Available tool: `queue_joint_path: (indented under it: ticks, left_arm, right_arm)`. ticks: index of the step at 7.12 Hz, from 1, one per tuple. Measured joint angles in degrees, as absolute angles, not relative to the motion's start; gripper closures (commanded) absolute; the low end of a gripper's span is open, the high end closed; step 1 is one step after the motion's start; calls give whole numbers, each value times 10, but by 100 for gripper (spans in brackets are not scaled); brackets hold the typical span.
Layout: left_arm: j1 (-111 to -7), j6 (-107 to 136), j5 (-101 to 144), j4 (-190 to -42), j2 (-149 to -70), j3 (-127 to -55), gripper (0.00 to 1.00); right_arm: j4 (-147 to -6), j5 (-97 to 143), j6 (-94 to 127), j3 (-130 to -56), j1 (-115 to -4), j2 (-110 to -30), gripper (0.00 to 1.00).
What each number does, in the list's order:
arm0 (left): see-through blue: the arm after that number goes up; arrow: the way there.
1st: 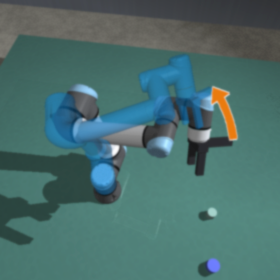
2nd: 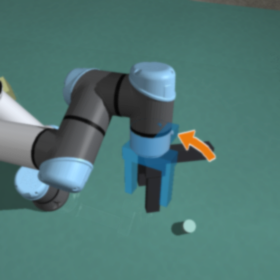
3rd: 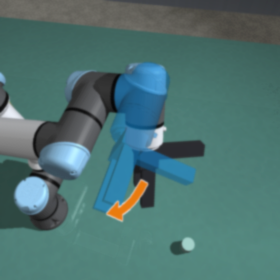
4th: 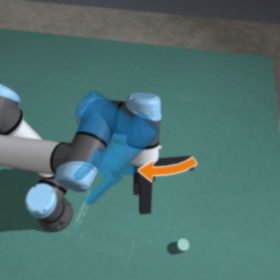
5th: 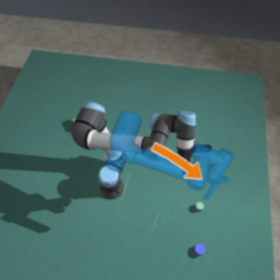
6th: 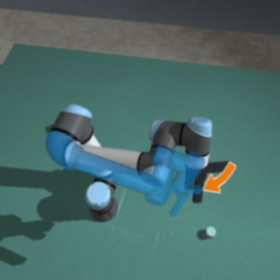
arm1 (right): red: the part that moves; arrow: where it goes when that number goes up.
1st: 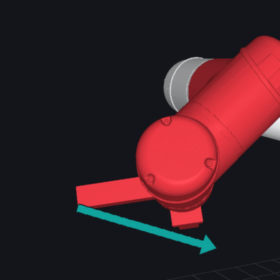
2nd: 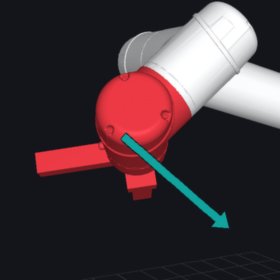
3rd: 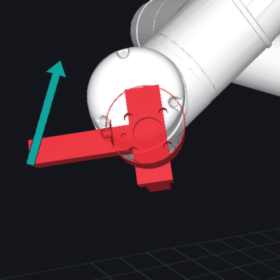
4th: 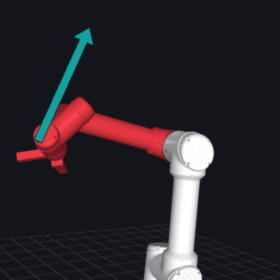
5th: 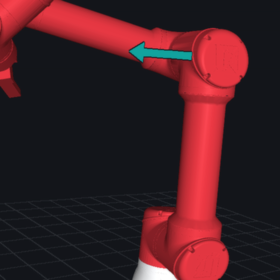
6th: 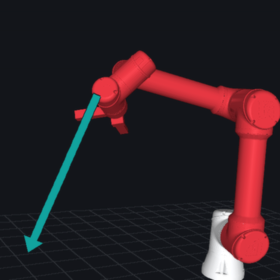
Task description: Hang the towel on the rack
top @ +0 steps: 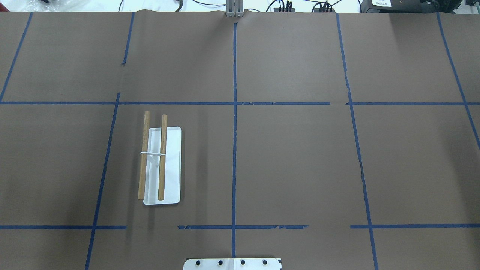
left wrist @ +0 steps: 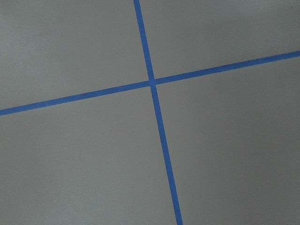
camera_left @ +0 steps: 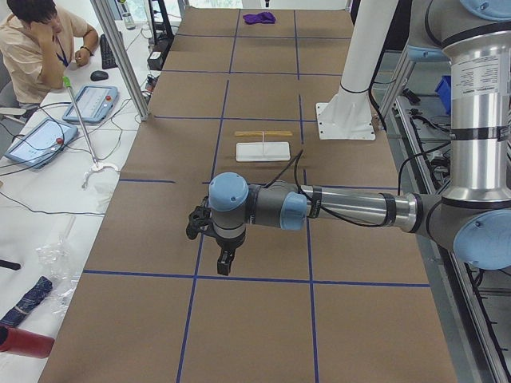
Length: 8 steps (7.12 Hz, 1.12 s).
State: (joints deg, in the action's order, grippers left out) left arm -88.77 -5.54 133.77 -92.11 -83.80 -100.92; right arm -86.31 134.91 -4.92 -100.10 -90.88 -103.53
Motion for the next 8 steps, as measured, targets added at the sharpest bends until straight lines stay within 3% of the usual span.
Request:
queue_joint_path:
  ticks: [4,8]
  left_arm:
    - [-887,-58,1333,-923,-838,-1008,0]
    - [-882,-56,1334,-991,-879,-1029,0]
  right_arm:
    - [-858,1357,-45,-1007,-907,-1030,0]
    - [-729,1362,-33,-1005,-901,-984,0]
